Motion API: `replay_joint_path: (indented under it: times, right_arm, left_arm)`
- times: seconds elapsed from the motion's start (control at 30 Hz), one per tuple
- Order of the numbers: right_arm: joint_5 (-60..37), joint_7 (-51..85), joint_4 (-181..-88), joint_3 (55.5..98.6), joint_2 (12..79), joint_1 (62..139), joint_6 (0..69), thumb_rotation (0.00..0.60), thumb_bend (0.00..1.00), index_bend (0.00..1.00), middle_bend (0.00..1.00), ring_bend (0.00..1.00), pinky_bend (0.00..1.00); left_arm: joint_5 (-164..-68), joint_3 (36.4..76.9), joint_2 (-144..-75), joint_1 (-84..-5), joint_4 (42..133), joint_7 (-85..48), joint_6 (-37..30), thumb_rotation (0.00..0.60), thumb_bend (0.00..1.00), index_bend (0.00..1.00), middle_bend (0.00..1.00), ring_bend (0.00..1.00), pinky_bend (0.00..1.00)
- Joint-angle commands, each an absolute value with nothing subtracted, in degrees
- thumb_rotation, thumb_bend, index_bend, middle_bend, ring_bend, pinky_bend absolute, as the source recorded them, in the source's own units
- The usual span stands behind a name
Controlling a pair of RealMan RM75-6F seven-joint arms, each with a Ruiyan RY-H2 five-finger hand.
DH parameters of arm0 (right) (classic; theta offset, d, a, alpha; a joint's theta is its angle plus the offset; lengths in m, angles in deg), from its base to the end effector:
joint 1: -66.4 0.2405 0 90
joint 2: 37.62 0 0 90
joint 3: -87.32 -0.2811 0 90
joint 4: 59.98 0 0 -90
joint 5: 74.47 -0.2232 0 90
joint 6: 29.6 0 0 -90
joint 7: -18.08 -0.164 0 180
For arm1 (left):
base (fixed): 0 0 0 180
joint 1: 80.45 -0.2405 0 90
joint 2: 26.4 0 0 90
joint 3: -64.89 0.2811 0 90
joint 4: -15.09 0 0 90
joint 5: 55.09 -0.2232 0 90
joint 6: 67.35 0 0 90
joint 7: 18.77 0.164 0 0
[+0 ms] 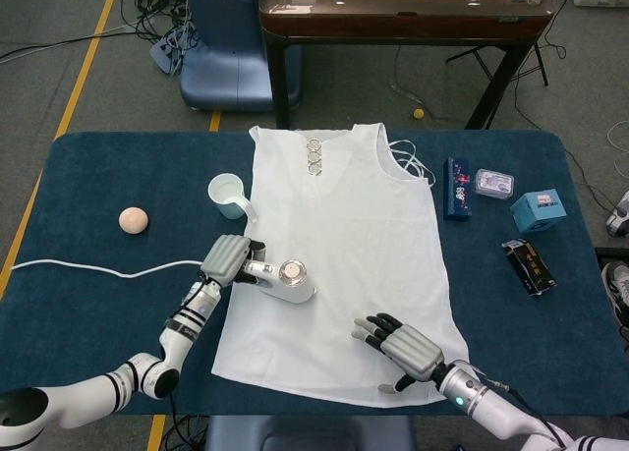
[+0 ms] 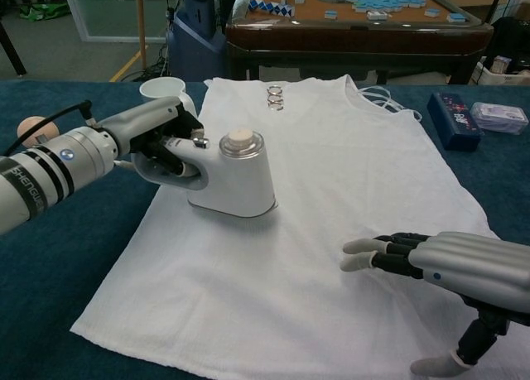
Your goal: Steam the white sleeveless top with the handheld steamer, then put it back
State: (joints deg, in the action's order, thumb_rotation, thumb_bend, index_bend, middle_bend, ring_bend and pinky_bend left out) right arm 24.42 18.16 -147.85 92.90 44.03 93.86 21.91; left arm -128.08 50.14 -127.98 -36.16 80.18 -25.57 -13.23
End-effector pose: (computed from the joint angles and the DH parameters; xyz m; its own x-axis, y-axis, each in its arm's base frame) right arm -0.2398 -0.2312 -0.0528 0.5203 -0.5044 0.6891 -0.7907 -0.5894 0.1656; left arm -0.1485 0.4137 -0.0772 0.1217 0.2843 0.9510 0.9437 -0.3302 -0.0221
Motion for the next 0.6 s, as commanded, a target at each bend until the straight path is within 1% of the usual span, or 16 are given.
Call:
replay_joint_path:
  times: [0.03,0.23,0.27,0.3,0.4,0.47,0.5,0.6]
  right_arm:
    - [23.7,17.8,-146.7,93.0,45.4,94.7,21.2,0.501,0.2,0.0,0.03,0.0,0.0]
    - [22.4,17.2,-145.8,93.6,46.5,95.5,20.1,0.503,0.2,0.0,0.03,0.0,0.0]
    - [22.3,16.9,-145.9,93.7,46.4,95.6,20.0,0.502,0.22,0.0,0.03,0.0,0.0]
    - [22.1,16.3,-146.1,93.9,46.4,95.8,20.0,0.503,0.28,0.0,0.03,0.0,0.0]
    - [22.0,13.9,-146.8,94.3,46.0,96.1,20.3,0.496,0.55,0.0,0.03,0.0,0.0]
    - [22.7,12.0,-146.8,94.6,45.7,96.2,21.5,0.483,0.69,0.0,0.03,0.0,0.0]
    - [23.1,11.3,-146.7,94.8,45.6,96.2,22.2,0.477,0.73,0.0,0.03,0.0,0.0]
    - [23.7,10.4,-146.4,95.2,45.4,96.4,23.2,0.466,0.77,0.0,0.03,0.0,0.0]
  left_arm:
    - [-127.7,49.9,-128.3,-35.8,79.9,-25.8,-13.6,0.6,0.27,0.87,0.7,0.58,0.55]
    - [-127.3,50.0,-129.1,-35.1,79.1,-26.0,-14.4,0.6,0.27,0.87,0.7,0.58,0.55]
    - [-127.3,50.1,-129.2,-35.1,79.0,-26.0,-14.5,0.6,0.27,0.87,0.7,0.58,0.55]
    - [-127.4,50.2,-129.4,-35.0,78.9,-26.0,-14.6,0.6,0.27,0.87,0.7,0.58,0.55]
    - [-127.4,50.4,-129.6,-34.9,78.7,-25.9,-14.7,0.6,0.27,0.87,0.69,0.58,0.55]
    - [-127.3,50.4,-129.7,-34.8,78.6,-25.9,-14.8,0.6,0.27,0.87,0.69,0.58,0.55]
    - [-127.3,50.4,-129.7,-34.8,78.5,-25.9,-14.8,0.6,0.27,0.87,0.69,0.58,0.55]
    - [-127.2,50.5,-129.8,-34.7,78.4,-25.9,-14.8,0.6,0.27,0.87,0.69,0.57,0.55]
